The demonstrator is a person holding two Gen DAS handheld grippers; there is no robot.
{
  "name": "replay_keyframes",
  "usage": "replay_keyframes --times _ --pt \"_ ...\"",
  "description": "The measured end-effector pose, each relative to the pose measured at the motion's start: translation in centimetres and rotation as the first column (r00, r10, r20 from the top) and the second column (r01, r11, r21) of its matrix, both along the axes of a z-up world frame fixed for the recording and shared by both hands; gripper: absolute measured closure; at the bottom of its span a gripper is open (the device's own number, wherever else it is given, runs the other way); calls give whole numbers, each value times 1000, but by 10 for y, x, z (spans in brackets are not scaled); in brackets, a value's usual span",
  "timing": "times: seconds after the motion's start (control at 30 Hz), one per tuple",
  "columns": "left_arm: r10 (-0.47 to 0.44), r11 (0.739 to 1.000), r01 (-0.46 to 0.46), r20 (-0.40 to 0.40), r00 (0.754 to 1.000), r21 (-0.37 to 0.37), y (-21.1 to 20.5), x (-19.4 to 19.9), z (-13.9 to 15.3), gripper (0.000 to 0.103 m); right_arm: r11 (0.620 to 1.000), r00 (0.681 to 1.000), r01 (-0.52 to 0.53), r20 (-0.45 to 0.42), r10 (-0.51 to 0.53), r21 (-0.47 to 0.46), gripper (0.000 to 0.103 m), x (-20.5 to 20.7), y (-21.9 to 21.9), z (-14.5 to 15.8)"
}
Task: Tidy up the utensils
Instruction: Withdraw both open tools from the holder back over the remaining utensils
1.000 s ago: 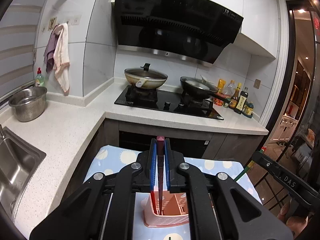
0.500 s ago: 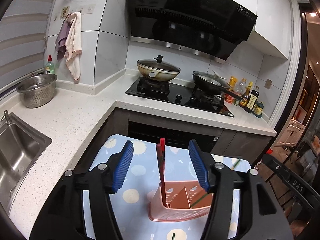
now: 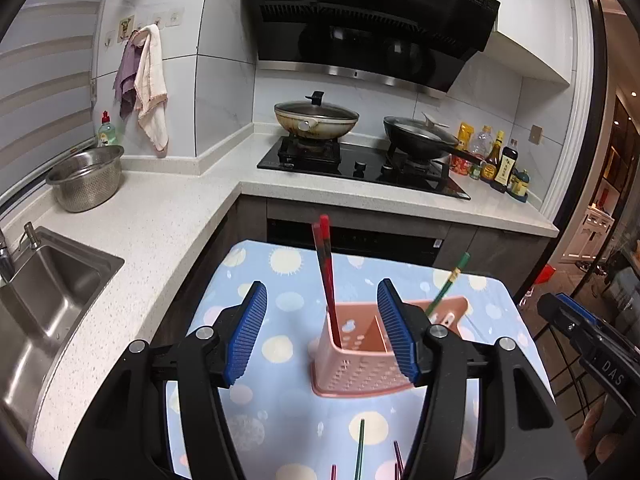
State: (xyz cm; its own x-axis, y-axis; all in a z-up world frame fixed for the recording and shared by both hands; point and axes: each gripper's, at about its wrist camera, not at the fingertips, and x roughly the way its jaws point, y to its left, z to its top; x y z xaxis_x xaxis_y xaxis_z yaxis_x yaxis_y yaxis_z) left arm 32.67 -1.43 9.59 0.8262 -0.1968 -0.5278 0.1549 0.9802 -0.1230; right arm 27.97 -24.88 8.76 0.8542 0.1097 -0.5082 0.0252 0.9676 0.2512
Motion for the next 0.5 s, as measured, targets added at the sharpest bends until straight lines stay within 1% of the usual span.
replay_keyframes --times 0.2,0.3,0.5 --pt "-6 1000 6 -27 1000 18 0 -26 -9 48 1000 999 -18 -29 17 -13 62 -32 8 -11" --pt "-2 999 3 -39 999 38 -1 -40 -16 48 999 999 -27 -44 25 -30 62 -49 13 -17" --pt "-7 999 10 -96 995 36 2 -66 -35 48 998 994 -50 -94 47 -33 62 -82 22 -36"
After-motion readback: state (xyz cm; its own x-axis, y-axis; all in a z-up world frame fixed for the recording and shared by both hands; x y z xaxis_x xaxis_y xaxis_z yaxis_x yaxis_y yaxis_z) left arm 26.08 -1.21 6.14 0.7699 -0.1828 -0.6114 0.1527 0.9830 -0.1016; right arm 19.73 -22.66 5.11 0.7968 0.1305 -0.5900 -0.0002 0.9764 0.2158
